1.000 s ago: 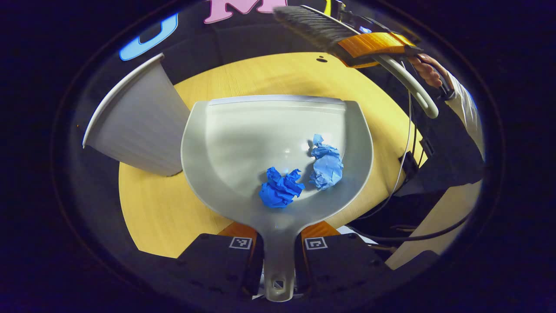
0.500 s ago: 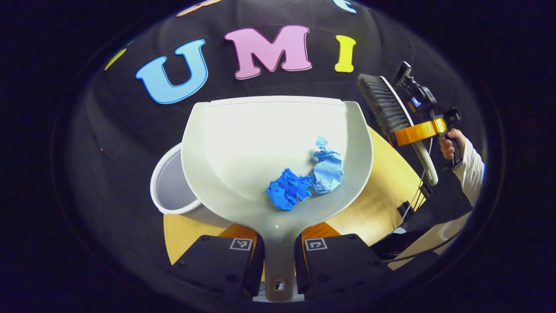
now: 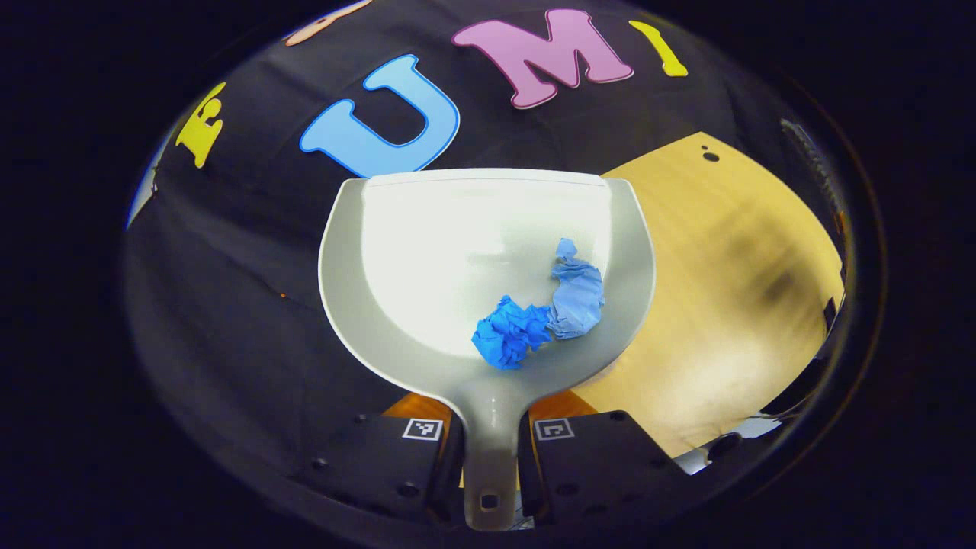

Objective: Pick up the small broom and dustpan from the desktop, sweep the trash into the dustpan with the broom, and then empty the trash into the garbage bin.

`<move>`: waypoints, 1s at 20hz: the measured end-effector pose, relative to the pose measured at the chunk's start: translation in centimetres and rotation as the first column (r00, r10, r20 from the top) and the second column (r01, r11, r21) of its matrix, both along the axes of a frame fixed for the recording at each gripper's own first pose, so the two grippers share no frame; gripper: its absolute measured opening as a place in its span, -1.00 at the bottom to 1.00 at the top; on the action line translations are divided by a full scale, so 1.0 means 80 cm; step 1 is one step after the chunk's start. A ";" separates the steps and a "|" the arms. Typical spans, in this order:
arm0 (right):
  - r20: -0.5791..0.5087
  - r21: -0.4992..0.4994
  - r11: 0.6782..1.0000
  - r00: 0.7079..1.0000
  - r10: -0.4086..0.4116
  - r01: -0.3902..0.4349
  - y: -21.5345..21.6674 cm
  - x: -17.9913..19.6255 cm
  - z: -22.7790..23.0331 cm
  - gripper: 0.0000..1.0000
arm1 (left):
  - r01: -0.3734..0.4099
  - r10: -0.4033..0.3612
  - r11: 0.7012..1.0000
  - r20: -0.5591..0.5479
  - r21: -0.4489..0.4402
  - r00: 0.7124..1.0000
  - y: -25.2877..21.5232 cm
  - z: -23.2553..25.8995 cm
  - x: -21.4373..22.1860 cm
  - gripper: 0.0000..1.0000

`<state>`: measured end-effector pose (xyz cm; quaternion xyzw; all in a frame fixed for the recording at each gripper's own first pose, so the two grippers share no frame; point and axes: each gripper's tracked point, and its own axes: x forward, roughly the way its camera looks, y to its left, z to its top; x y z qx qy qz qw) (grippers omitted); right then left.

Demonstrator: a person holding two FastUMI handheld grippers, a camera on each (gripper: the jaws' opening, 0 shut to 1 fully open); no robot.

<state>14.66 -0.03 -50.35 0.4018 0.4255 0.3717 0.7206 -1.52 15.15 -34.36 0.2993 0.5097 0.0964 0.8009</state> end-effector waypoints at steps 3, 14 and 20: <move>-0.011 -0.017 1.000 1.000 0.002 -0.002 0.002 -0.005 0.000 -0.56 | 0.011 -0.003 0.992 -0.058 0.127 0.998 0.005 0.012 0.001 -0.44; -0.013 -0.034 0.999 1.000 0.008 -0.008 0.004 -0.015 0.002 -0.56 | 0.389 -0.184 0.633 -0.359 0.669 0.915 0.041 0.026 -0.005 -0.45; -0.015 -0.045 0.999 1.000 0.000 0.000 -0.005 -0.020 0.000 -0.56 | 0.462 -0.239 0.479 -0.396 0.747 0.887 0.049 0.025 -0.009 -0.46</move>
